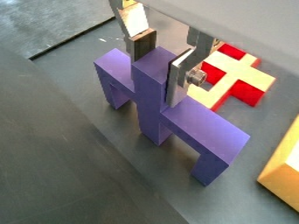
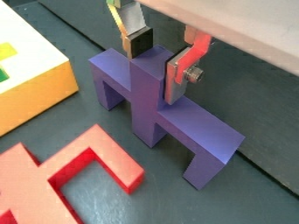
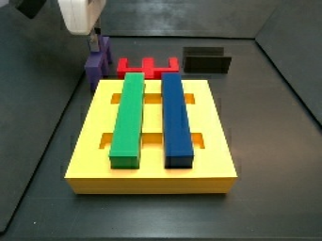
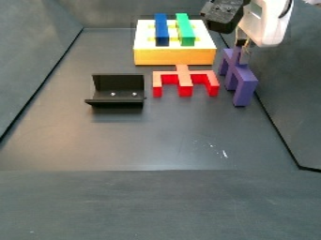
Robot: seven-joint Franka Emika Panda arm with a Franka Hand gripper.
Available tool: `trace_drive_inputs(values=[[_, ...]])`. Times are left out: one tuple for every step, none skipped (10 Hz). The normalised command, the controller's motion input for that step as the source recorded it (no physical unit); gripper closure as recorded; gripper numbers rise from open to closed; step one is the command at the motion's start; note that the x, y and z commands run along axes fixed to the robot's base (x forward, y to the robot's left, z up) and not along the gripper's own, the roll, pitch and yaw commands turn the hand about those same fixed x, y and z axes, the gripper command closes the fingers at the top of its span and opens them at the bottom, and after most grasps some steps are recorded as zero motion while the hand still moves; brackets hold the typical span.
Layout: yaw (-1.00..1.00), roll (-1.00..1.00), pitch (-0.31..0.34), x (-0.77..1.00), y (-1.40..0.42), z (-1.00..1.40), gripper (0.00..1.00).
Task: Pick up the purple object. Move up. Move to above the board. Insert the purple object.
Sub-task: Pick up the purple object, then move up, then move to above the board.
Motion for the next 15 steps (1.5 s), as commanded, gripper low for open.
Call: trace_drive_inputs(values=[[0.0,0.0,0.0,0.0,0.0,0.0,1.0],[0.0,0.0,0.0,0.0,0.0,0.0,1.0],[0.0,0.0,0.0,0.0,0.0,0.0,1.0],[0.0,0.0,0.0,0.0,0.0,0.0,1.0],[0.0,0.0,0.0,0.0,0.0,0.83,1.0],[0.03,-0.01,0.045,-0.03,0.05,0.78,1.0],[0.03,-0.02,0.083,-0.06,0.03,0.6,1.0],[0.02,-0.04,0.068,-0.03,0.01,0.33,1.0],[0.0,0.0,0.0,0.0,0.0,1.4,1.0],[0.0,-0.01,0.032,-0.03,0.0,1.4,1.0],[-0.01,-0.02,0.027,-0.07,-0.01,1.4,1.0],[-0.01,-0.05,-0.004,-0.06,0.0,1.4,1.0],[-0.01,-0.05,0.048,0.04,0.0,1.4,1.0],[-0.01,-0.07,0.115,0.05,0.0,0.51,1.0],[1.0,-0.02,0.04,1.05,-1.4,0.26,1.0]])
